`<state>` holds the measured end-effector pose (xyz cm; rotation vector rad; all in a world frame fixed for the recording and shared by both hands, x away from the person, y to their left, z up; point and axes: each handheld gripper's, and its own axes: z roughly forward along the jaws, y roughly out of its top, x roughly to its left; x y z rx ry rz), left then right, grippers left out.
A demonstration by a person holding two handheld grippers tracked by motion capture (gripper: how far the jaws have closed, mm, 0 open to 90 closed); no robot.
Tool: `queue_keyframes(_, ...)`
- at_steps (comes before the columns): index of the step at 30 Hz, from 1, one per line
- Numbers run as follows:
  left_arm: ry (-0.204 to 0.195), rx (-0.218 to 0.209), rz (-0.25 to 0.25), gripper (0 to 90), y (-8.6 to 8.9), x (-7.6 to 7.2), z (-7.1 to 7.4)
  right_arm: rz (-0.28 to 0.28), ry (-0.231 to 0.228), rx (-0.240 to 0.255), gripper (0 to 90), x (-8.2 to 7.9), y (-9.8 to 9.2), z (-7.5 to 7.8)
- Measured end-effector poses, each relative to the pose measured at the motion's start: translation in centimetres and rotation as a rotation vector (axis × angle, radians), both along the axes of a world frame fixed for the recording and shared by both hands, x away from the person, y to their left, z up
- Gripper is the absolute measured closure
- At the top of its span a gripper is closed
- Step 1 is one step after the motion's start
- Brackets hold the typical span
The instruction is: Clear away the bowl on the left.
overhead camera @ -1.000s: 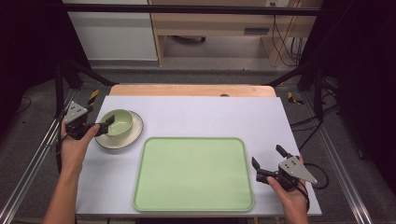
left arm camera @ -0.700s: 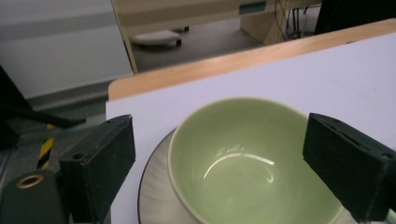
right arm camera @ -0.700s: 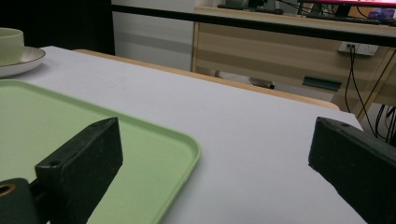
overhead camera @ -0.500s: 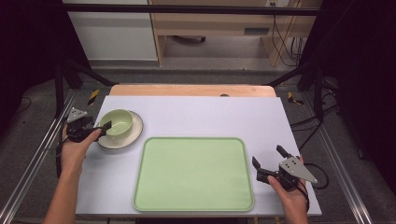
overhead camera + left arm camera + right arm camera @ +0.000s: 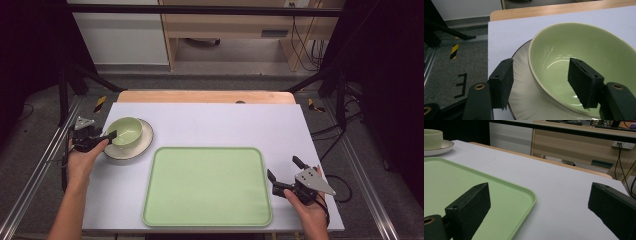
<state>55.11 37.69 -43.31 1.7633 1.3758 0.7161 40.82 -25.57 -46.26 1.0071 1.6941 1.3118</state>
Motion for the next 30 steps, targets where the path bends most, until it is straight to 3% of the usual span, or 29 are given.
queue_keyframes(5,0.054,0.005,0.006,42.2,0.0,1.0,-0.6,0.007,0.008,-0.006,4.5,0.1,0.0,-0.2)
queue_keyframes(14,0.076,-0.014,0.029,60.4,0.0,1.7,-0.1,0.007,0.017,-0.014,4.6,0.0,0.0,-0.2)
queue_keyframes(30,0.16,-0.008,0.024,73.4,-0.1,2.8,-0.4,0.012,0.02,-0.018,4.8,0.1,0.1,-0.4)
